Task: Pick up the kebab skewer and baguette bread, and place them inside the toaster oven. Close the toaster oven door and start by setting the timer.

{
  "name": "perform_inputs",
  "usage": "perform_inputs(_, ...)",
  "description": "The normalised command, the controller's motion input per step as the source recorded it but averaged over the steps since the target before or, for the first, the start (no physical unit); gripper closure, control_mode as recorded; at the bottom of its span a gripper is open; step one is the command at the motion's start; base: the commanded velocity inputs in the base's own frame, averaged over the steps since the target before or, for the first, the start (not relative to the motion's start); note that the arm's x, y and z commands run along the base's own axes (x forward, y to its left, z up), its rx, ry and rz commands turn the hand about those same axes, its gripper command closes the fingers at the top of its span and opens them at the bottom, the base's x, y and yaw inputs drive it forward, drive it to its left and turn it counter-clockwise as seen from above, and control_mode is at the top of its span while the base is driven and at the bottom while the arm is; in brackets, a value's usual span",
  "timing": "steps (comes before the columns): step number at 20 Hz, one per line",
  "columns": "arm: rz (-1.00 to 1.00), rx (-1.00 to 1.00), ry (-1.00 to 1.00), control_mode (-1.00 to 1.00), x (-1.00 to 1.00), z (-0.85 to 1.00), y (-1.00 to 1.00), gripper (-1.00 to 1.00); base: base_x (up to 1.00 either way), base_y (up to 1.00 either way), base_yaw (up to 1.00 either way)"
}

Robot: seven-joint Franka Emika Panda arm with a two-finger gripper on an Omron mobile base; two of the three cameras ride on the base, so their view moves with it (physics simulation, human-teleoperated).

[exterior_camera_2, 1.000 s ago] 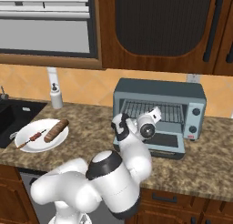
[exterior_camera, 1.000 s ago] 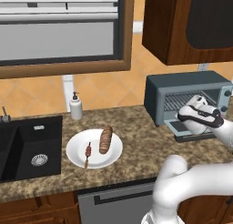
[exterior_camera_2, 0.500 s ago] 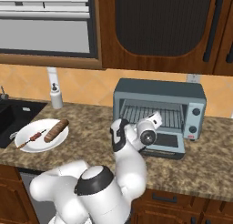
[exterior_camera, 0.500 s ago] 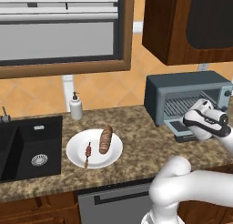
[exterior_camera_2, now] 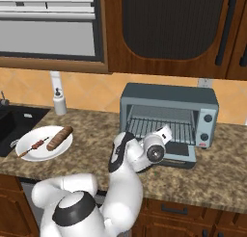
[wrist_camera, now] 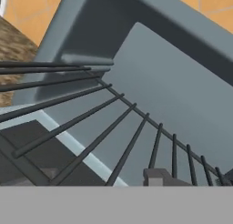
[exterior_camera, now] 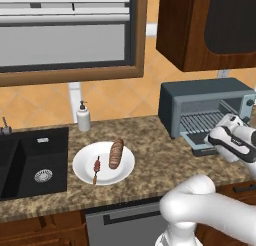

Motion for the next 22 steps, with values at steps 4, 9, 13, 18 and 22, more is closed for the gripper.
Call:
perform_inputs(4, 0.00, 0.00, 0.05, -1.00, -0.51, -0.03, -0.30, 1.00, 0.00, 0.00, 0.00)
perform_inputs(9, 0.00, 0.01, 0.12, -1.00, -0.33, -0.01, -0.32, 1.00, 0.00, 0.00, 0.00)
perform_inputs(13, 0.00, 0.01, 0.11, -1.00, -0.35, 0.10, -0.32, -1.00, 0.00, 0.00, 0.00)
perform_inputs(18, 0.00, -0.01, 0.01, -1.00, -0.79, 0.47, 0.02, -1.00, 0.00, 0.00, 0.00)
perform_inputs(22, 0.00, -0.01, 0.19, -1.00, -0.53, 0.97, 0.79, -1.00, 0.00, 0.00, 0.00)
